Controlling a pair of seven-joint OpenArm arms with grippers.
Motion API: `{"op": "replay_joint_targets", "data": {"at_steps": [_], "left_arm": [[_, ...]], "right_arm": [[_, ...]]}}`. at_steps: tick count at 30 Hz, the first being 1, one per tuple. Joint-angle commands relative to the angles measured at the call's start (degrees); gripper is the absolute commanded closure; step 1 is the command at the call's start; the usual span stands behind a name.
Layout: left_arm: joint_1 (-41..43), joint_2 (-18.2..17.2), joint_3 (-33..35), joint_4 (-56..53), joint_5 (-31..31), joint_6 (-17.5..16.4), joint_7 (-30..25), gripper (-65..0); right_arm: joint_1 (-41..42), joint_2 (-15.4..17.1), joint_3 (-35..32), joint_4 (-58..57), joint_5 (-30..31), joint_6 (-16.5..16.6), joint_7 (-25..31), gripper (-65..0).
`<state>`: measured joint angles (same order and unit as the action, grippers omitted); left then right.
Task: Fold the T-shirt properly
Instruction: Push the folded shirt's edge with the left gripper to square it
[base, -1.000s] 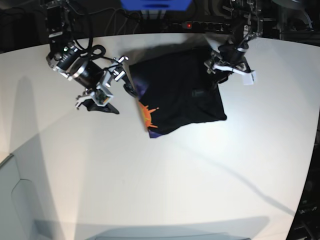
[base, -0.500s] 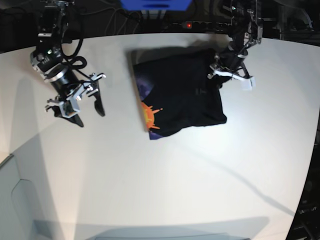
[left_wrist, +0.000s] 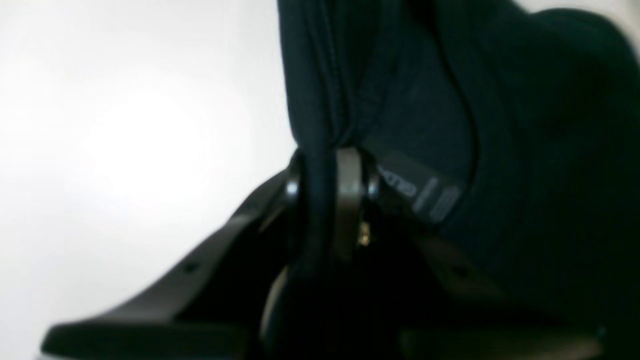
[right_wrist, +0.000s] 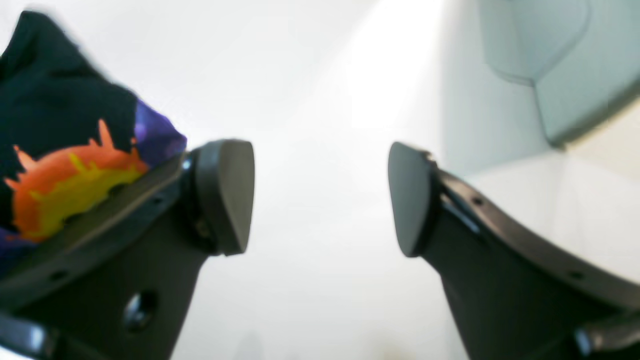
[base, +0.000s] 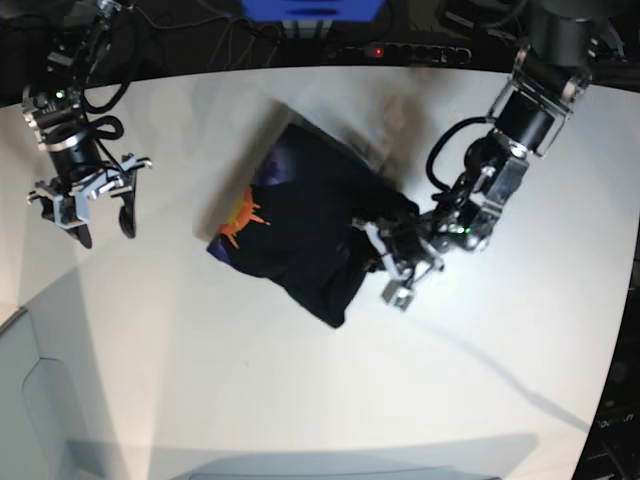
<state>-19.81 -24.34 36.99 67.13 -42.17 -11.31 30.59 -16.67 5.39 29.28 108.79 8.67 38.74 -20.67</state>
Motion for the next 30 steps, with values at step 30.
{"op": "replay_joint_targets", "data": {"at_steps": [30], "left_arm": [[-10.47,27.81,15.27,-24.54,54.26,-28.69,-1.97,-0.1]], "right_arm": [[-1.14,-5.43,12.61,1.14,0.7,1.26,1.63,-41.9]]}}
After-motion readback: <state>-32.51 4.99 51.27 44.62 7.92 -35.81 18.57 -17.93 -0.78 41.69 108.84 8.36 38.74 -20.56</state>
